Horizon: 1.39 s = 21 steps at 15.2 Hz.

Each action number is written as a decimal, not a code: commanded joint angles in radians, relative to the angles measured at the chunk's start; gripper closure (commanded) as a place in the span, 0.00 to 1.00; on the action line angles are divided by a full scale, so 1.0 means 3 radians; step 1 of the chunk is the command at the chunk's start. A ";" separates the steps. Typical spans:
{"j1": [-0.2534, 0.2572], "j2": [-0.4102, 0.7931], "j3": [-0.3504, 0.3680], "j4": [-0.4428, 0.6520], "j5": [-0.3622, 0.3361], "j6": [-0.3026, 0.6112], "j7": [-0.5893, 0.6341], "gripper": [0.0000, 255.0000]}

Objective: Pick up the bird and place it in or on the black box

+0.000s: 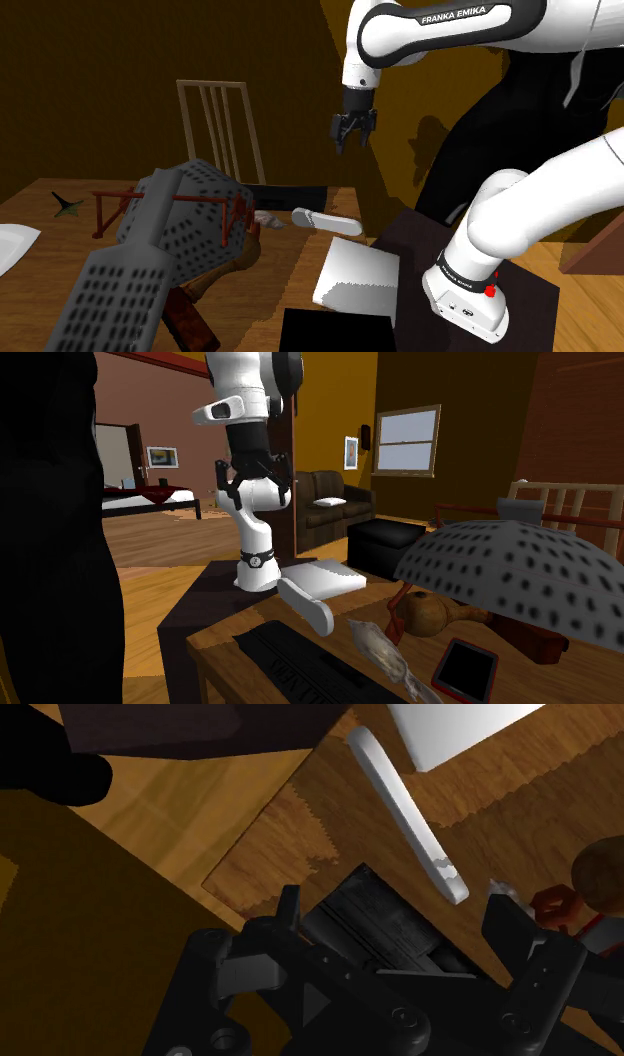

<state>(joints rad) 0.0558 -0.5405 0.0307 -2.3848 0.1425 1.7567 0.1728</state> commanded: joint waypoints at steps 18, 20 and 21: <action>0.0453 0.2393 0.0610 0.1404 -0.0445 0.0780 0.0290 0.00; 0.0522 0.2654 0.0638 0.1627 -0.0540 0.0782 0.0332 0.00; 0.0559 0.2785 0.0648 0.1745 -0.0588 0.0778 0.0351 0.00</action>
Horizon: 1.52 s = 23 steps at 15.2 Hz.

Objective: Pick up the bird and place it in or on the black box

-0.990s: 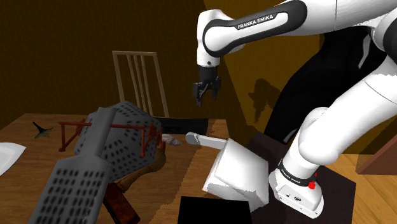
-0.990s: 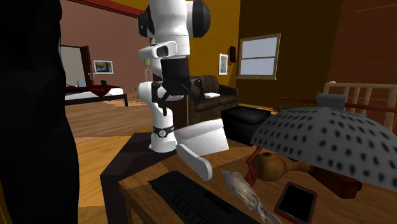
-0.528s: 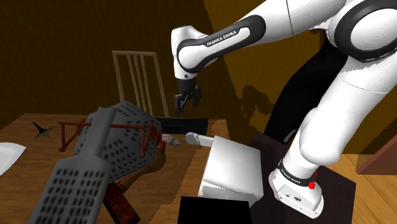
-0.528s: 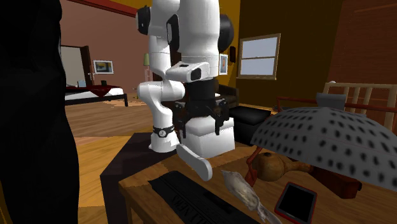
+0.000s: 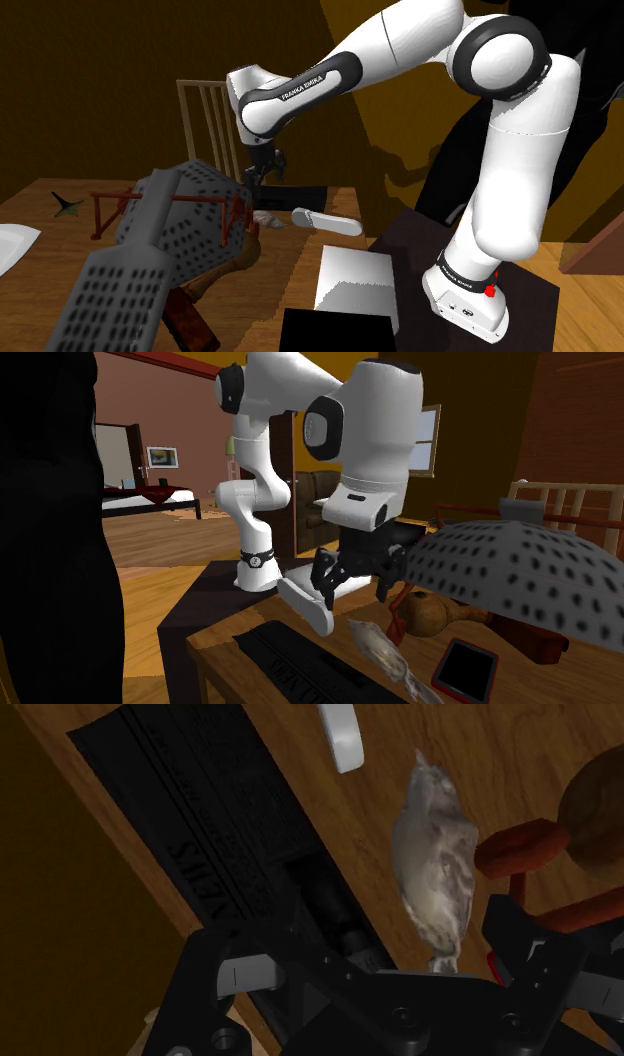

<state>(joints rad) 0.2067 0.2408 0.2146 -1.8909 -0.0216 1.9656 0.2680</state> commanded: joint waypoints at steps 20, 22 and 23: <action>-0.0055 0.1245 0.0170 0.1328 0.0305 -0.0559 -0.0124 0.00; -0.0039 0.1246 0.0157 0.1244 0.0315 -0.0471 -0.0131 0.00; -0.0030 0.1248 0.0148 0.1203 0.0321 -0.0428 -0.0135 0.00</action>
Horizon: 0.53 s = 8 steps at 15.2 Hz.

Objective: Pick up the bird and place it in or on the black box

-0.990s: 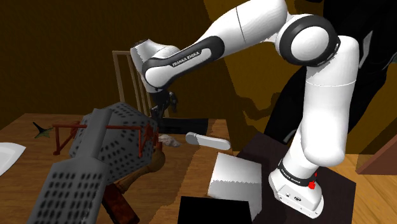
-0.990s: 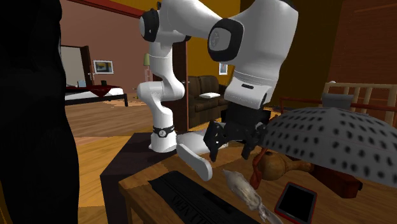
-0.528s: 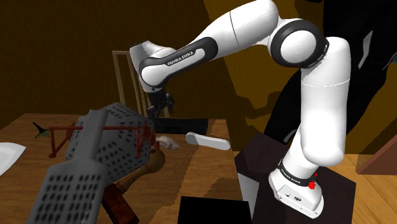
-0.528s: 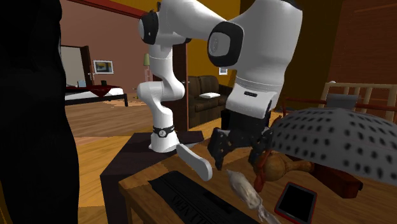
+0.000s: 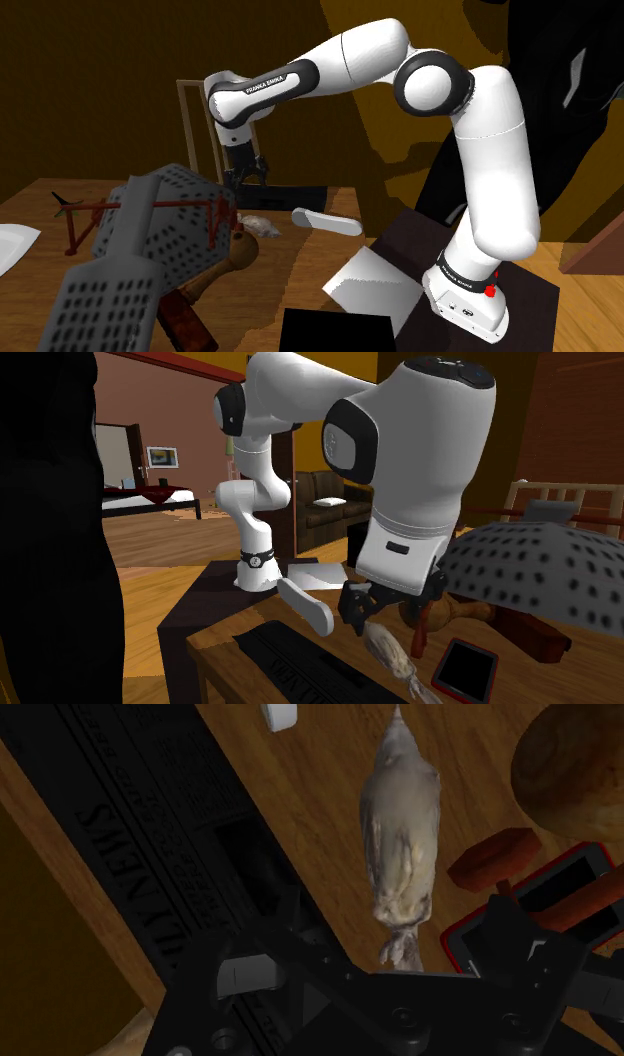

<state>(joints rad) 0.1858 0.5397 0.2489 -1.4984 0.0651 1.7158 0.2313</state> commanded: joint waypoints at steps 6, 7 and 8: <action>0.0105 0.0266 -0.0030 -0.0275 0.0073 0.0597 -0.0039 0.00; 0.0113 0.0265 -0.0040 -0.0275 0.0079 0.0597 -0.0043 0.00; 0.0122 0.0264 -0.0051 -0.0275 0.0085 0.0596 -0.0047 0.00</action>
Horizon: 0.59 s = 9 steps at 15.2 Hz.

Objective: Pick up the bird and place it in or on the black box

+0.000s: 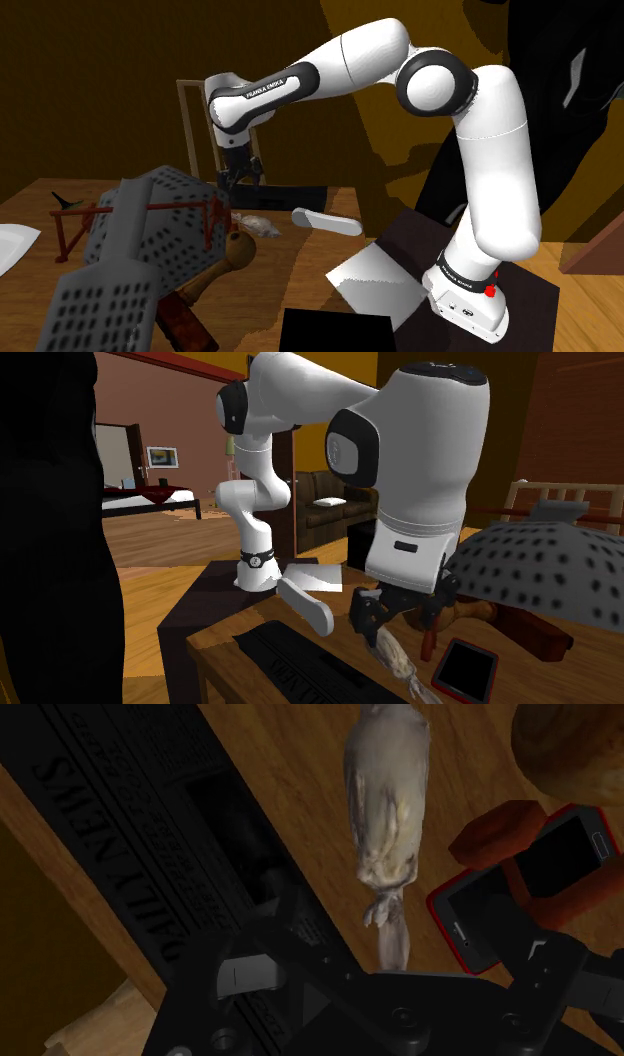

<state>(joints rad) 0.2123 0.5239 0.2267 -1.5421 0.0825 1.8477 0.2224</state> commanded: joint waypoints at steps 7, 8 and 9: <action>0.0095 0.0549 -0.0018 0.0190 0.0002 0.0070 0.0005 1.00; 0.0083 0.0469 -0.0012 0.0039 0.0015 0.0141 -0.0005 1.00; 0.0076 0.0469 -0.0014 0.0058 0.0015 0.0122 -0.0013 1.00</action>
<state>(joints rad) 0.2299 0.6428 0.2171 -1.5059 0.0860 1.8877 0.2208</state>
